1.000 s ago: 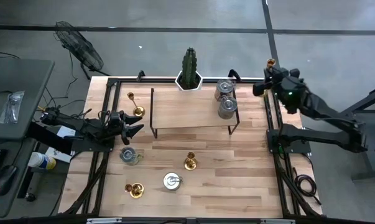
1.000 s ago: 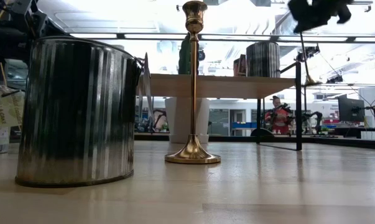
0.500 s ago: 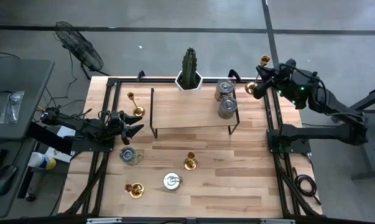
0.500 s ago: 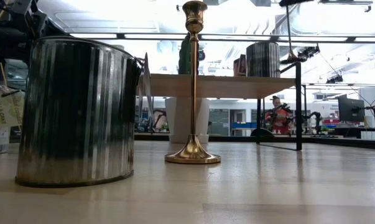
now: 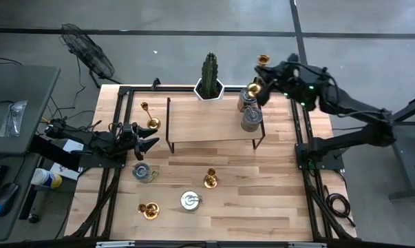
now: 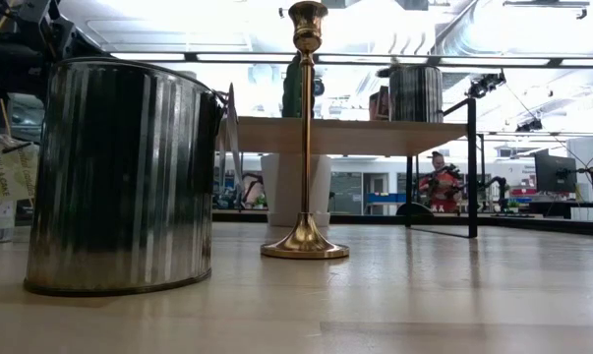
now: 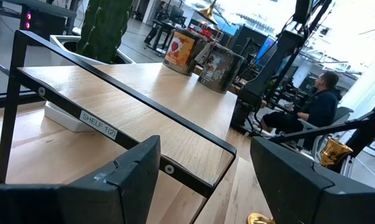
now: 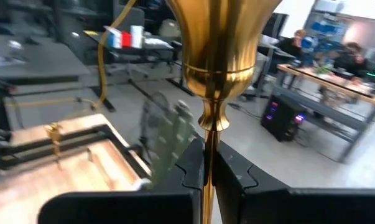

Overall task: Pick & Place candle stick holders
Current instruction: Put the gold candle holder on the shelf

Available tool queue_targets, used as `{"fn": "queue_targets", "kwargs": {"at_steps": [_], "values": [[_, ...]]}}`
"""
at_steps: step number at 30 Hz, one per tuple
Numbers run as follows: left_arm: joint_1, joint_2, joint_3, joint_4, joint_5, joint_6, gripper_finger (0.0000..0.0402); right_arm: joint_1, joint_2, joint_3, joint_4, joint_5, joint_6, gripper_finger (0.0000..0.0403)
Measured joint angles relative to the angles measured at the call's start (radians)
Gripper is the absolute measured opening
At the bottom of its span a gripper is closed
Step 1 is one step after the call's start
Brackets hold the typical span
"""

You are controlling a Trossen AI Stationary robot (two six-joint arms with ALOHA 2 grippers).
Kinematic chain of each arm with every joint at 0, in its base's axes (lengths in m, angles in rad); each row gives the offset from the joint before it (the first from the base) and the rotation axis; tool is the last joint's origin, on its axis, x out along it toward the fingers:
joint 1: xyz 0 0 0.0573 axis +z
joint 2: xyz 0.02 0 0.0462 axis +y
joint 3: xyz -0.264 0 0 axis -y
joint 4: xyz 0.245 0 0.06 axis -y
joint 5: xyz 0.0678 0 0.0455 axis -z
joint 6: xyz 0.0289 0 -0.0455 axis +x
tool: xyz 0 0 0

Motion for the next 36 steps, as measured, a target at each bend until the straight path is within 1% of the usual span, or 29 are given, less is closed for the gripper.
{"fn": "queue_targets", "kwargs": {"at_steps": [6, 12, 22, 27, 36], "values": [[0.000, 0.000, 0.000, 0.000, 0.000, 0.000, 0.0245, 0.000, 0.144, 0.043, 0.122, -0.122, 0.029, 0.0006], [0.000, 0.000, 0.000, 0.000, 0.000, 0.000, 0.0245, -0.001, 0.258, 0.058, 0.223, -0.202, 0.101, 0.0006], [0.000, 0.000, 0.000, 0.000, 0.000, 0.000, 0.0245, 0.018, 0.392, 0.058, 0.325, -0.141, 0.226, 0.0006], [0.000, 0.000, 0.000, 0.000, 0.000, 0.000, 0.0245, 0.033, 0.451, 0.058, 0.388, -0.134, 0.233, 0.0006], [0.000, 0.000, 0.000, 0.000, 0.000, 0.000, 0.0245, 0.037, 0.515, 0.060, 0.424, -0.121, 0.257, 0.0006]]}}
